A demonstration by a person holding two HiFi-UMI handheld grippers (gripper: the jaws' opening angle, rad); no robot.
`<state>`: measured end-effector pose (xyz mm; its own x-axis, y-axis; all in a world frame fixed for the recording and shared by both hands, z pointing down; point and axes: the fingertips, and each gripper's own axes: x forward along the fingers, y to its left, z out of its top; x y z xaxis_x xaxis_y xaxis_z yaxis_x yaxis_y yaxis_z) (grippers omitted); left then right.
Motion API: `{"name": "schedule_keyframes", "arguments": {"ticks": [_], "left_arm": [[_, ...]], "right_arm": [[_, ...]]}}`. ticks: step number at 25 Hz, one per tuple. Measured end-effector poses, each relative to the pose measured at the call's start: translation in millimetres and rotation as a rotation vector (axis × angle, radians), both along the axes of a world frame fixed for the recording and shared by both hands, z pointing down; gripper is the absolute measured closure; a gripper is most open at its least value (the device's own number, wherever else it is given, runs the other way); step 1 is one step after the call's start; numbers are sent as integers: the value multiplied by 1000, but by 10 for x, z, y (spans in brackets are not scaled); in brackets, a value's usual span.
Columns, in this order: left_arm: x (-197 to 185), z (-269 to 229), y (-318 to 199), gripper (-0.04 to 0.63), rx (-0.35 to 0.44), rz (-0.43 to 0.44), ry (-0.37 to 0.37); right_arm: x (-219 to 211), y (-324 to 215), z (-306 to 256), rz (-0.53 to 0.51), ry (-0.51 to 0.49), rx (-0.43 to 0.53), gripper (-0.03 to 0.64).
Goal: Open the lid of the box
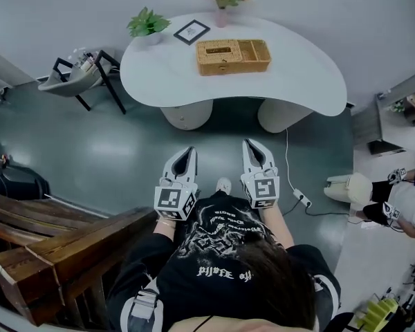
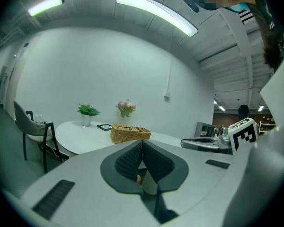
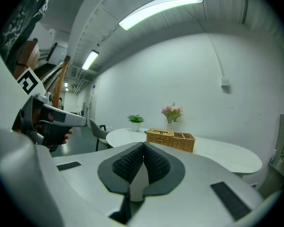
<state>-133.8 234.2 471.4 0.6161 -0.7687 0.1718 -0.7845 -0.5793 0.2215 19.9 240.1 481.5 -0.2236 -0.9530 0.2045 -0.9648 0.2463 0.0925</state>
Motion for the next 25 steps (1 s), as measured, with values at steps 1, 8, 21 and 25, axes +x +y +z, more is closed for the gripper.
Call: {"name": "schedule_keyframes", "arguments": {"ticks": [1, 8, 21, 25], "left_arm": [[58, 4, -69, 572, -5, -15, 9], [298, 29, -431, 571, -4, -143, -43], [586, 133, -703, 571, -43, -154, -25], [663, 191, -780, 571, -52, -113, -40]], "right_arm": [[73, -68, -2, -8, -1, 1, 591], [534, -416, 78, -24, -15, -8, 591], [907, -675, 205, 1, -59, -43, 591], [945, -688, 262, 12, -82, -55, 591]]}}
